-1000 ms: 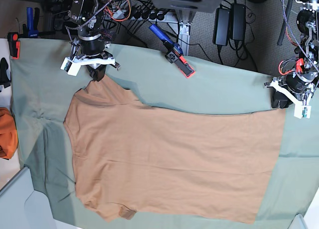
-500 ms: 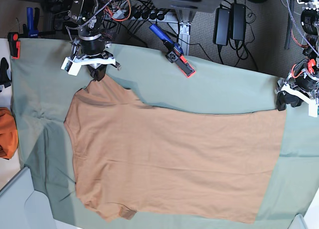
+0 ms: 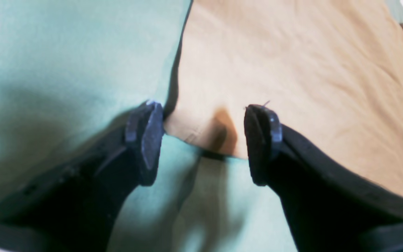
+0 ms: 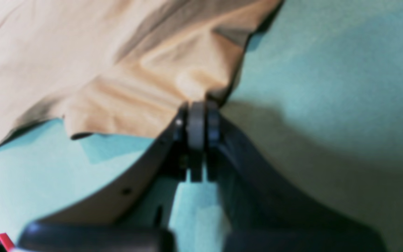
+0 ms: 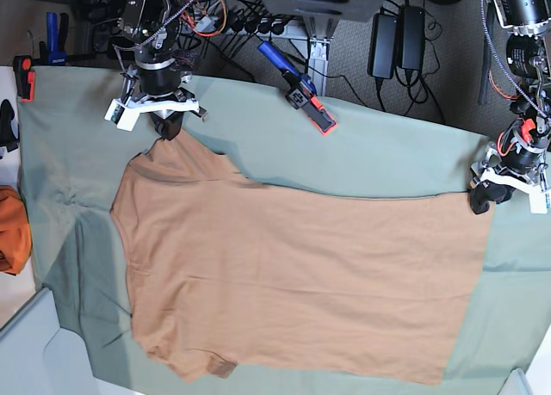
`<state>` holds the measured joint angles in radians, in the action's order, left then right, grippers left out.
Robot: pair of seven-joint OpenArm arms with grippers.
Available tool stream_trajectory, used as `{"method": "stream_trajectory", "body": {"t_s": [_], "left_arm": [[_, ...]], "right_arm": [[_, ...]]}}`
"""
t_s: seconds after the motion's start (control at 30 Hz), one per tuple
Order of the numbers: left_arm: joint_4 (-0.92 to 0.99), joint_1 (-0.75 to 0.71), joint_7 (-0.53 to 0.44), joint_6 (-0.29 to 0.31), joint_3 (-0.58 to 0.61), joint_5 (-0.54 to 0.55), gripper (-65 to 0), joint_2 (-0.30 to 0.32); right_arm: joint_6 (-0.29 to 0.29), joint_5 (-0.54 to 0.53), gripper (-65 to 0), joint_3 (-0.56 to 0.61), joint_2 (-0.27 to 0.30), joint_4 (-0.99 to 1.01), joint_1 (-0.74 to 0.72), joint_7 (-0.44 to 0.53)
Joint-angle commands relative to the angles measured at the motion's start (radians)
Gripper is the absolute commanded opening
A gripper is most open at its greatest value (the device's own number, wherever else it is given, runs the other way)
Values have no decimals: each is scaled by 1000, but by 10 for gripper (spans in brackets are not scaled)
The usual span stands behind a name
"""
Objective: Fold the T-shirt properly
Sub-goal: 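Lower left gripper onto the hem corner and pinch it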
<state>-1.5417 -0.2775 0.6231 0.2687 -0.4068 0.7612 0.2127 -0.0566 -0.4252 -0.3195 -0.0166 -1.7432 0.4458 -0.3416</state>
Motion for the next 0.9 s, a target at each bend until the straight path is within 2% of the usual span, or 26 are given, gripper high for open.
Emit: {"method": "stream_trajectory", "body": {"t_s": [0.0, 0.1, 0.13, 0.17, 0.27, 0.3, 0.43, 0.53, 0.57, 0.63, 0.7, 0.73, 0.87], "left_arm": [[5, -2, 39, -14, 2, -21, -242, 3], [5, -3, 29, -14, 3, -34, -249, 3], [5, -3, 23, -14, 3, -37, -279, 3], [5, -3, 12, -13, 3, -37, -343, 4], [5, -3, -8, -13, 3, -37, -588, 4], [5, -3, -11, -10, 3, -37, -645, 4], [5, -10, -35, 16, 13, -40, -650, 29], [5, -19, -35, 23, 16, -36, -650, 66], [4, -19, -36, 67, 15, -29, -650, 77], [4, -25, -35, 216, 10, 13, -650, 91], [4, -39, -32, 326, 0, 84, -650, 98], [4, -47, -28, 354, 0, 121, -650, 101], [4, -67, 15, 372, -22, 173, -650, 106]], "right_arm": [[12, -1, -650, -3, 5, -15, 0, 23], [12, 2, -650, -3, 6, -15, 0, 23], [12, 14, -650, -3, 5, -15, 0, 23], [12, 35, -650, -3, 5, -15, 0, 23], [11, 82, -650, -3, 6, -15, 0, 23], [10, 88, -650, -3, 6, -15, 0, 22], [8, 93, -650, -3, 6, -16, -2, 0], [8, 97, -650, -4, 30, -16, -2, 0], [8, 97, -650, -8, 45, -16, -2, -5], [8, 96, -650, -14, 78, -19, -2, -40], [7, 88, -650, -22, 103, -29, 2, -83], [5, 84, -650, -27, 109, -38, 7, -98], [-22, 57, -650, -51, 116, -100, 43, -109]]}}
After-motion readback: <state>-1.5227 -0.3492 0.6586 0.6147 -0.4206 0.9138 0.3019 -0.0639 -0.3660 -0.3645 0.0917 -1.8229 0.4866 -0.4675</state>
